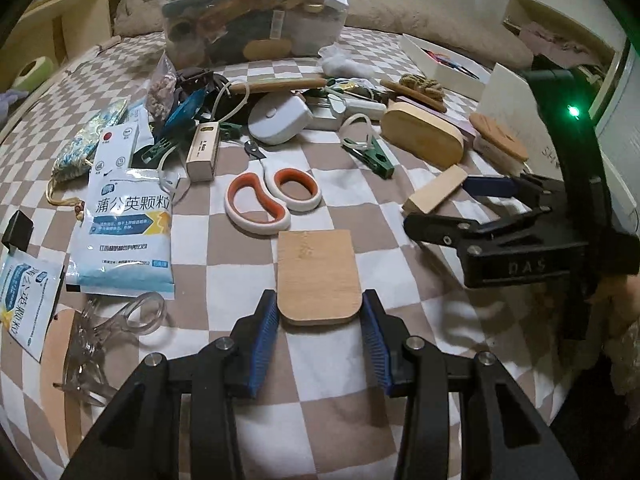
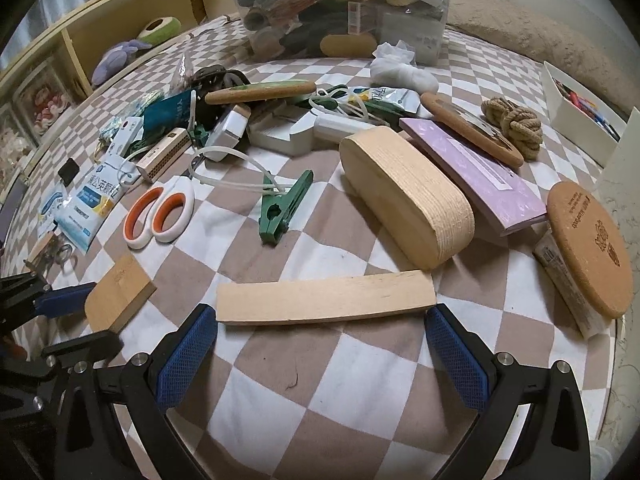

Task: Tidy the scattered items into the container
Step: 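Close the right tool on the long light wooden stick while the left tool holds the paddle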

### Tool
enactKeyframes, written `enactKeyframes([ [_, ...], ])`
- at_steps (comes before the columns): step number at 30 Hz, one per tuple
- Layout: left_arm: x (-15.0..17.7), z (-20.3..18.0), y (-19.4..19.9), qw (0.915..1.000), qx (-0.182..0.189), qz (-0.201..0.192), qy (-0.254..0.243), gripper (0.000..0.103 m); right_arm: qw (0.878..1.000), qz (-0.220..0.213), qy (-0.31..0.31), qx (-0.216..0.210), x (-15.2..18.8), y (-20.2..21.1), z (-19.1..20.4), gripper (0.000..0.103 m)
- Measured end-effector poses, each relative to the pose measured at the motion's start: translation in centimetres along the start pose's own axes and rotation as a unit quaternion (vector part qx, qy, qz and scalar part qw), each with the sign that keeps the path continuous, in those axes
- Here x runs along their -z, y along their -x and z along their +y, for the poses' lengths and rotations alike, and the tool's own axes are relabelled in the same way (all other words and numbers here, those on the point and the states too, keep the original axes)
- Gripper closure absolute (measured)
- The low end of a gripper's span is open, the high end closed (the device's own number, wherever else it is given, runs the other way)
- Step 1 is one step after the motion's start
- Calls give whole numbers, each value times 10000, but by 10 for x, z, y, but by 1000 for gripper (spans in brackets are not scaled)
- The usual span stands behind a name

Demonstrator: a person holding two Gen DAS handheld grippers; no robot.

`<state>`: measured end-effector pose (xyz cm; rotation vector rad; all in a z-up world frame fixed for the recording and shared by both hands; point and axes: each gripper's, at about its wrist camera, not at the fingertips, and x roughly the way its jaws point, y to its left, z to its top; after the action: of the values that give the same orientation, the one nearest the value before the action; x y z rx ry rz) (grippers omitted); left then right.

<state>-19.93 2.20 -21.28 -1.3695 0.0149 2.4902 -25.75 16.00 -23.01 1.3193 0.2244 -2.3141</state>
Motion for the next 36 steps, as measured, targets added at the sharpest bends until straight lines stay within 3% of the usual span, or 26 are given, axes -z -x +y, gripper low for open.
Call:
enactKeyframes([
  [2,-1,0,0,10000,5,-25,24,54,10000,-20,-9,30,0,1,1,1],
  [3,-2,0,-1,10000,14,-40,32,46,10000,-35,-12,70,1,2,1,6],
  [6,-4,-3,-3,9997,-219,-79,-46,37,9999,-113,7,51,2,7,3,21],
  [13,-9,-2,-10,9995,-297,-84,-17,37,9999,-161,2,-61,6,12,6,27],
  [18,-11,-9,-15,9992,-359,-108,-145,38,9958,-211,-465,-759,11,24,-9,26],
  [21,-10,-13,-13,9993,-262,-124,-225,54,9925,-217,-680,-994,13,27,-16,21],
  [23,-10,-14,-12,9994,-201,-119,-266,60,9921,-287,-734,-975,13,31,-19,12],
  [36,-1,-30,-5,9984,136,-45,-550,60,9979,-303,-16,-577,-10,14,-21,12],
])
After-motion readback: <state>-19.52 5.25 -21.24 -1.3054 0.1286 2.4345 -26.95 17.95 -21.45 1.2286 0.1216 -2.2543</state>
